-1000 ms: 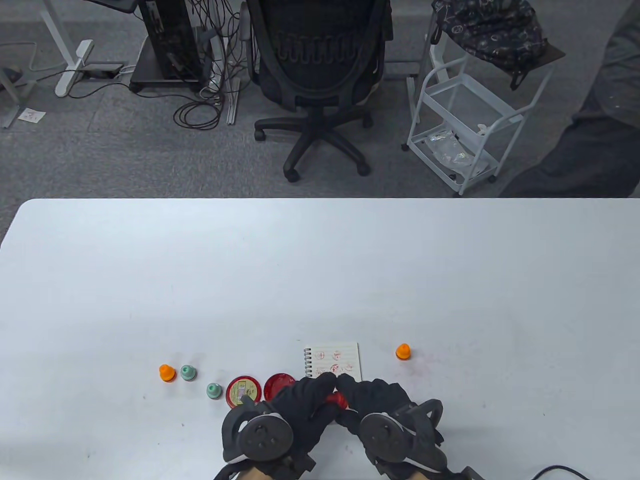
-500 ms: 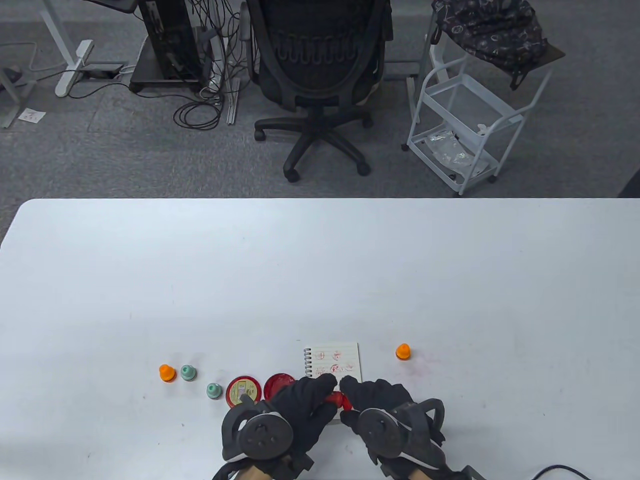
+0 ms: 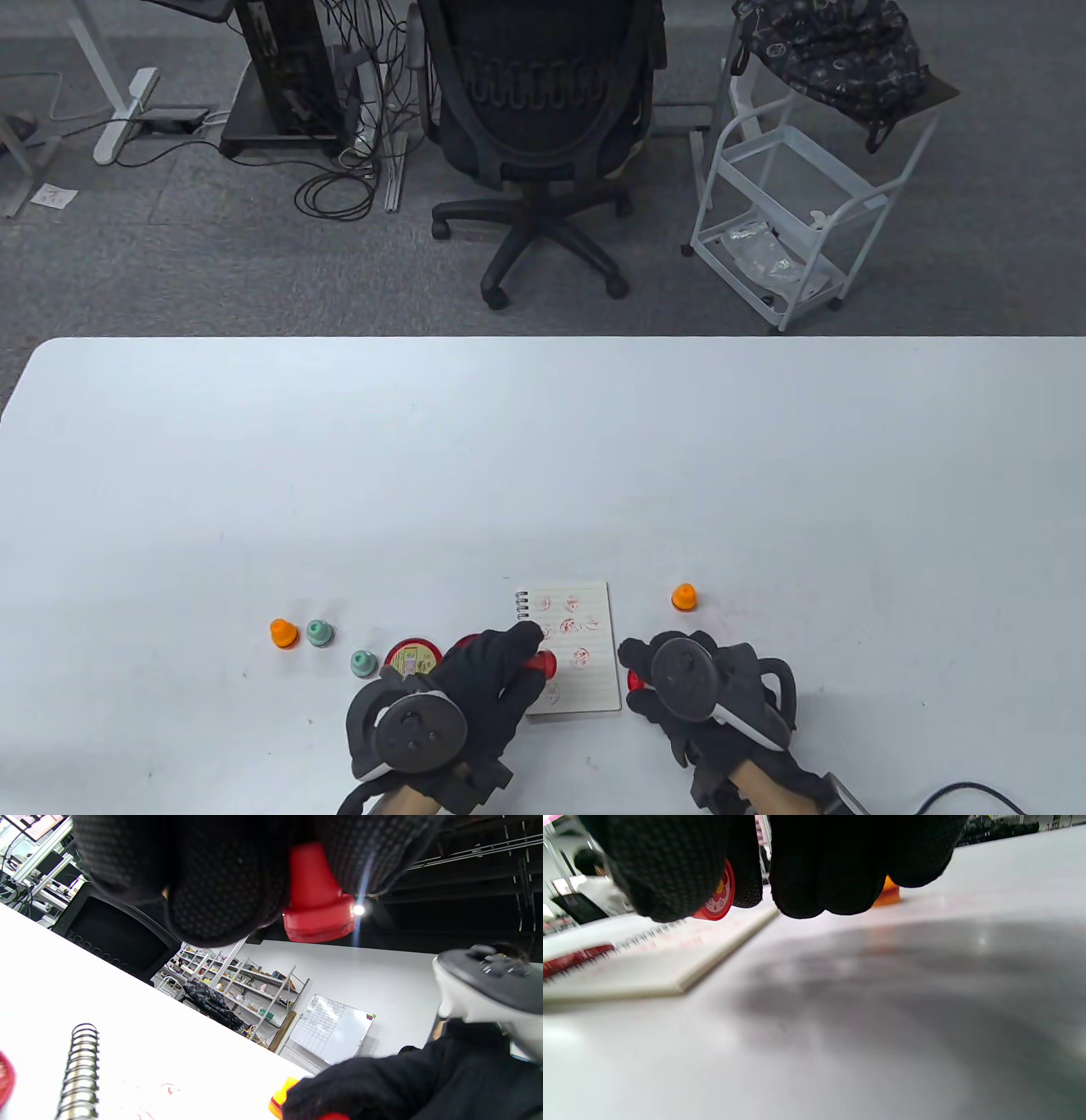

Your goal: Stamp reward stamp onto notebook

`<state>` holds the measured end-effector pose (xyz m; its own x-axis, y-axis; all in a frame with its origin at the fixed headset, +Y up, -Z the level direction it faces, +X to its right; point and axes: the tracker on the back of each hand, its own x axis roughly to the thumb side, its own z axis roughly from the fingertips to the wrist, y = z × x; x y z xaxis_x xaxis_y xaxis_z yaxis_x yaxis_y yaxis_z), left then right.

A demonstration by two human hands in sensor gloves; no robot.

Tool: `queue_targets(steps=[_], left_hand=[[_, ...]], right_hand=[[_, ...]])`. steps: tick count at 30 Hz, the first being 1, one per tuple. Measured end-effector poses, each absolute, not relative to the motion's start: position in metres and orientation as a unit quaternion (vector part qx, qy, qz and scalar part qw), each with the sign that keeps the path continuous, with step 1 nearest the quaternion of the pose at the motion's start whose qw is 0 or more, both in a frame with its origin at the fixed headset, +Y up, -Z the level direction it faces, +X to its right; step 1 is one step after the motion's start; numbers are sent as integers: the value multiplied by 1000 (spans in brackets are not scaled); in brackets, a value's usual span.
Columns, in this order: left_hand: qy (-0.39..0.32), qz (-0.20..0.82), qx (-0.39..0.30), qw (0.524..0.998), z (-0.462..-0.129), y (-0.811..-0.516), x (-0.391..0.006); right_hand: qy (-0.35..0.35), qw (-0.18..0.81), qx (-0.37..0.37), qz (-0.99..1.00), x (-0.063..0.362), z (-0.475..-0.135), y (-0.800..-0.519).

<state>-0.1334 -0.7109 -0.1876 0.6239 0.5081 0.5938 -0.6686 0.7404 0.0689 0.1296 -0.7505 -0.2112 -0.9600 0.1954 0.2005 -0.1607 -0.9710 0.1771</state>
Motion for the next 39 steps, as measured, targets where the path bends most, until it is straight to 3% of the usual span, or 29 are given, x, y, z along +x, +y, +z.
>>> queue_targets(steps=[17, 33, 39], left_hand=[[-283, 302, 123, 902, -190, -713, -132], [-283, 291, 132, 905, -192, -710, -141], [-277, 228, 129, 925, -194, -708, -150]], right_hand=[[81, -30, 111, 990, 129, -209, -761], [43, 36, 105, 993, 137, -210, -745], [11, 80, 87, 993, 147, -210, -731]])
